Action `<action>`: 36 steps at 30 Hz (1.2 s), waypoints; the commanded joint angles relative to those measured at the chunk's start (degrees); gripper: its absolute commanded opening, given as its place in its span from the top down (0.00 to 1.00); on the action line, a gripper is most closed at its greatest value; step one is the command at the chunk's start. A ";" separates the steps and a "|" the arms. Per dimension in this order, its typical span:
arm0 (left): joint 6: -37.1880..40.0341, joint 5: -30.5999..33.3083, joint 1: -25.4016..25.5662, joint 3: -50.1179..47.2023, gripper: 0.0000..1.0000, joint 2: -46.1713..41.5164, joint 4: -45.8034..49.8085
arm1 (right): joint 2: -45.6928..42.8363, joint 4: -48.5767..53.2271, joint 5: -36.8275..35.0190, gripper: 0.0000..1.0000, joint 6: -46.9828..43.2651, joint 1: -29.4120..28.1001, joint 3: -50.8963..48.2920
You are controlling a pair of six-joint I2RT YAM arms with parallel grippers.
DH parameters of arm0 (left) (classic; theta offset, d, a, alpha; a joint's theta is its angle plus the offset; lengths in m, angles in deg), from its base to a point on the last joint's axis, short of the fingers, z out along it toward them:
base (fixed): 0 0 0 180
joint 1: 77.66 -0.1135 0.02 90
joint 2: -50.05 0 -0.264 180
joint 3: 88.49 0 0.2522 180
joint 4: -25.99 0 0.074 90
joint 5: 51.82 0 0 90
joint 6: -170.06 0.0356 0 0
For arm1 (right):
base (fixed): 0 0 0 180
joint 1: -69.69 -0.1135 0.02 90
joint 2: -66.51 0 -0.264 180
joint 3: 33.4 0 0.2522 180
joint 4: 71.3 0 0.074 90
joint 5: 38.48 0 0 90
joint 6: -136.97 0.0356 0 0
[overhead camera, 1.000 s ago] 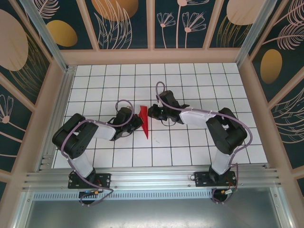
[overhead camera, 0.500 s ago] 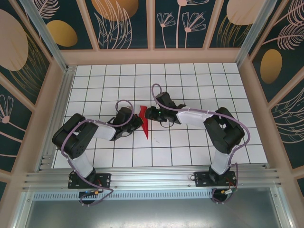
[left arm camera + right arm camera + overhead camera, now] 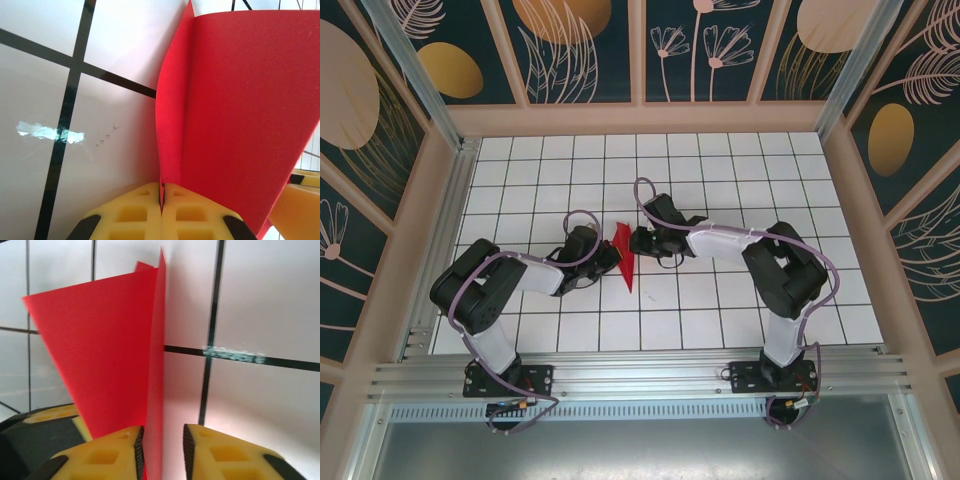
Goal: Fold a paper plane with a square sheet of paper (pick it up from the middle)
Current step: Move the paper plane to the center of the table.
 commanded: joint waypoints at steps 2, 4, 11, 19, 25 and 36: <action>-0.11 0.42 -0.16 -0.37 1.00 1.09 1.34 | 1.37 4.30 -4.79 0.75 -0.19 -0.27 1.71; -0.50 0.25 -0.10 -0.55 1.00 1.41 0.96 | 1.79 5.19 -5.94 0.76 -0.17 -0.23 1.83; -2.97 -0.58 -0.32 -2.67 1.00 2.40 -2.11 | 3.23 7.66 -8.25 0.76 -0.45 -0.26 2.24; -6.90 -3.94 -1.13 -5.38 1.00 4.67 -7.47 | 6.25 13.61 -10.70 0.74 -1.51 -0.73 5.96; -6.79 -4.67 -1.06 -5.46 1.00 5.18 -8.54 | 3.68 12.16 -8.05 0.73 -2.55 -0.69 7.53; -5.02 -6.61 -1.07 -4.96 1.00 3.29 -11.27 | -6.67 4.23 0.61 0.70 -5.90 -1.25 3.23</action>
